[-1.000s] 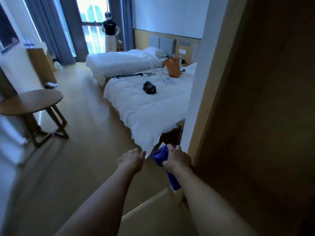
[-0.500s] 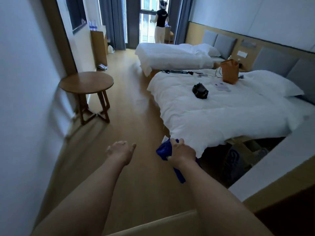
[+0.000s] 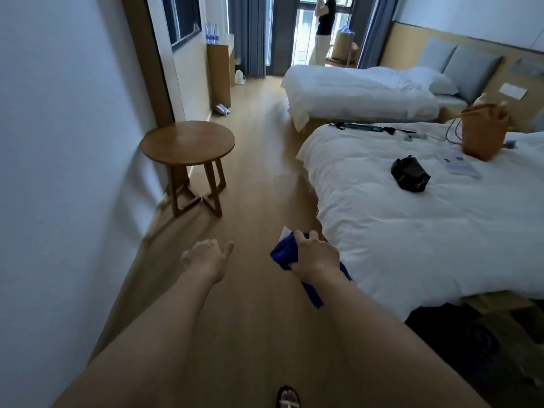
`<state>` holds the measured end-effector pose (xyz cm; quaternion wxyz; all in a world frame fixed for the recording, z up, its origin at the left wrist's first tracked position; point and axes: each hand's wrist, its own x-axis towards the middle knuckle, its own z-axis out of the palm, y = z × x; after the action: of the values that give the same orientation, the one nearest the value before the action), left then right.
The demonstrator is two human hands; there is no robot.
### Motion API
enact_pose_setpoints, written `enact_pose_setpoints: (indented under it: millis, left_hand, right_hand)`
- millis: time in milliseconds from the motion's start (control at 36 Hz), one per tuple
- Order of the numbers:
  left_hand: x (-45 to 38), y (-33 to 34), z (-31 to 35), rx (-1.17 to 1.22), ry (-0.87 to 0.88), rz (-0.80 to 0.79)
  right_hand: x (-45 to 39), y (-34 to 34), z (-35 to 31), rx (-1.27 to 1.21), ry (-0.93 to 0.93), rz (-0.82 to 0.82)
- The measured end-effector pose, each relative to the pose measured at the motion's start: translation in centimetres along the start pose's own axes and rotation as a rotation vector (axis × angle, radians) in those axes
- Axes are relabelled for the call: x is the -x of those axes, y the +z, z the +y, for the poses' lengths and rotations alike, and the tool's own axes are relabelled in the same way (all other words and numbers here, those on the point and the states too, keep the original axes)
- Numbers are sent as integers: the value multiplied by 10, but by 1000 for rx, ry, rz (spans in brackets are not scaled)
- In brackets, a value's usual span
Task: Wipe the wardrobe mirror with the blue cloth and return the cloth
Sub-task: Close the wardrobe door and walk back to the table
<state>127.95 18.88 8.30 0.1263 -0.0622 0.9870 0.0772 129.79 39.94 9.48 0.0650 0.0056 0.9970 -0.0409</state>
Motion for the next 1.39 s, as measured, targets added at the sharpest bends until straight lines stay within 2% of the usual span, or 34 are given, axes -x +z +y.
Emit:
enact_pose_setpoints:
  millis: [222,472,722,917,1028,1389]
  left_hand:
    - [-106,-37,67,68,-52,57]
    - [-204,-66,109,136,-94,99]
    - [-328,-80,150,190,-67,62]
    - [-455,-115,160,150,-108,-10]
    - [-524,-133,160,135,-129,7]
    - [-687,-141,160,126,-138,-48]
  right_hand:
    - [-136,-37,41,-16,-78,23]
    - [-257,-56,58,-28,-148,52]
    - [-383,-60,66,-16,-168,47]
    - [-505,-85,60,19,-153,14]
    - [-573,-94,53,28,-157,20]
    - [-748,-93,37,37,-225,-23]
